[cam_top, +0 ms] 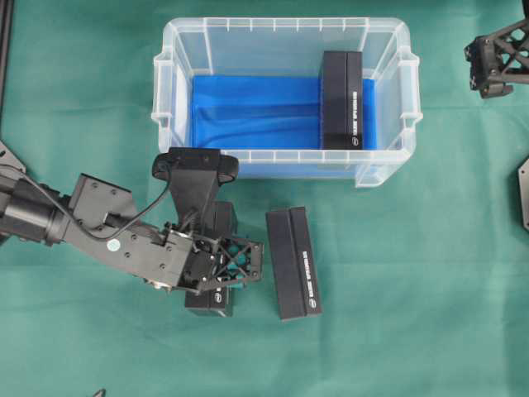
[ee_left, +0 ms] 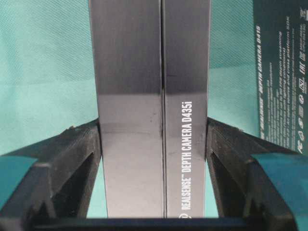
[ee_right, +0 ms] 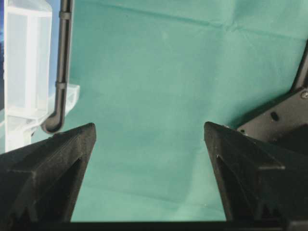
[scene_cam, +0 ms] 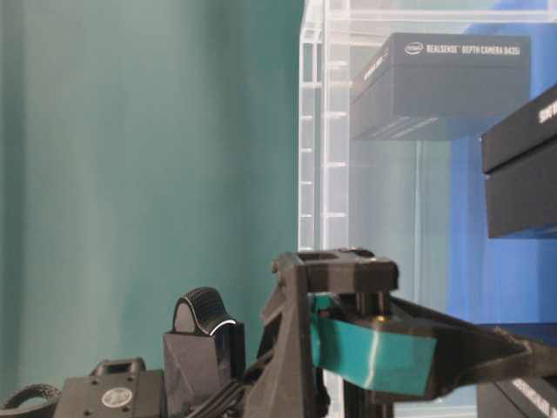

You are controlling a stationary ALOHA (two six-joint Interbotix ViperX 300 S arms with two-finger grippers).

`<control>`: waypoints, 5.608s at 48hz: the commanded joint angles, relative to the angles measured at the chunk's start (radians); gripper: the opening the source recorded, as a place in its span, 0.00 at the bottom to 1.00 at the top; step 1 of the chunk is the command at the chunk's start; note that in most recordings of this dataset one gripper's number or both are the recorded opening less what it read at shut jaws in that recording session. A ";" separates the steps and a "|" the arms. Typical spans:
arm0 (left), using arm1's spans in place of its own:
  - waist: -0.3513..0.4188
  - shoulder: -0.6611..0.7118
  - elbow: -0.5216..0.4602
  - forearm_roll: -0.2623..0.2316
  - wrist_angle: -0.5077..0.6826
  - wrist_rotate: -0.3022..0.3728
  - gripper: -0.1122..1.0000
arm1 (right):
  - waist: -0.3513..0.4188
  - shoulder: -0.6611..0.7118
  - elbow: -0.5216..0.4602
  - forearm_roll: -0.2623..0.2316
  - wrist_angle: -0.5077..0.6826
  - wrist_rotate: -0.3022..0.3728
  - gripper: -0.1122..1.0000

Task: Take out the box from the case.
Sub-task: 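Carry the box forward and lower it left of the standing box, then open the left gripper and withdraw it to the left, then move the right gripper over the right black box in the case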

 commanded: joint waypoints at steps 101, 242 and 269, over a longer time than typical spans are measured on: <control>0.002 -0.215 -0.270 -0.038 0.282 0.028 0.97 | 0.015 -0.008 -0.009 0.002 0.000 0.003 0.91; 0.632 -0.675 0.144 -0.106 0.437 0.658 0.96 | 0.015 -0.008 -0.011 0.003 0.025 0.026 0.91; 0.632 -0.675 0.144 -0.106 0.453 0.657 0.96 | 0.015 -0.009 -0.012 0.003 0.032 0.026 0.91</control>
